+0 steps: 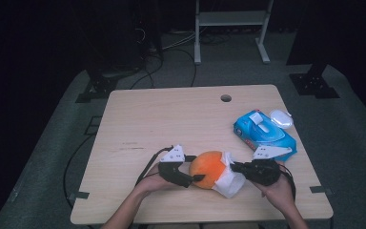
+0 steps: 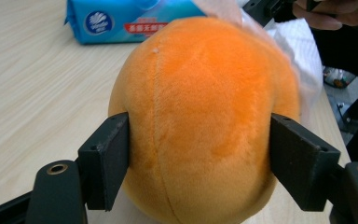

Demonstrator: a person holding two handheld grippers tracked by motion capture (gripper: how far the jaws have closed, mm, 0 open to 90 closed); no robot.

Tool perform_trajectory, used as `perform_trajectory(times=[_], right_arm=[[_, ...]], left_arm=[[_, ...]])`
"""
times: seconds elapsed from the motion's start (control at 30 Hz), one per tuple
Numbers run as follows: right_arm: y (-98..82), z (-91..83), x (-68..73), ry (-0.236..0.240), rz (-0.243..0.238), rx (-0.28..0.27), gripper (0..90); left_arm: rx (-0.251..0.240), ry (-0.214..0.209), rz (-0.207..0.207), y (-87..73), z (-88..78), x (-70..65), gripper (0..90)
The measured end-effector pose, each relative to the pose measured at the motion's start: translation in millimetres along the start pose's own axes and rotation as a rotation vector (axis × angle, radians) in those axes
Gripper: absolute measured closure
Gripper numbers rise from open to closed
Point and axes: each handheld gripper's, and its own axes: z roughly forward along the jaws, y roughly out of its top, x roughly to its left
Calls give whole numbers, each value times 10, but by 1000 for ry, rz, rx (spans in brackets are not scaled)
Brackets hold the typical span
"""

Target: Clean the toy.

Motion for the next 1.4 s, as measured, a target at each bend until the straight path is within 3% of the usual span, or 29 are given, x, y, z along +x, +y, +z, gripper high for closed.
perform_trajectory(times=[0.13,0.2,0.4,0.47,0.53,0.57,0.63,0.73,0.77,0.93,1.03,1.1,1.17,1.27,1.33,1.4], right_arm=[[60,6,84,13,-14,-32,863],[68,41,119,10,-32,-17,863],[-50,67,2,16,25,32,862],[-47,42,-5,-3,15,42,862],[-35,27,-6,-7,19,31,862],[14,-3,21,12,21,-13,862],[49,4,62,23,9,-32,862],[43,50,78,17,-4,-5,862],[-9,89,32,30,15,17,862],[-47,57,-24,4,38,33,862],[46,-8,28,-4,21,-39,861],[68,-3,27,-1,19,-50,860],[27,41,-13,4,30,-22,860],[-43,61,-84,-31,48,26,861],[-23,11,-74,-30,53,0,861],[48,-43,-6,6,44,-52,861]], left_arm=[[6,8,-6,-6,7,16,263],[7,9,-3,-10,4,21,263],[-3,-3,-13,-46,-2,44,263],[-4,-3,-13,-48,7,40,263],[-6,-5,-16,-51,12,42,263],[-11,-10,-18,-56,16,52,263],[-11,-12,-19,-58,14,59,261],[-7,-13,-13,-59,5,57,257],[-5,-13,-5,-55,3,44,257],[3,-10,9,-29,16,9,256],[10,-14,54,-2,36,-52,259],[13,-15,57,2,33,-51,259],[9,-18,47,-4,26,-39,258],[11,-10,53,7,26,-50,257],[13,-8,56,17,28,-59,257],[5,5,83,83,52,-125,258]])
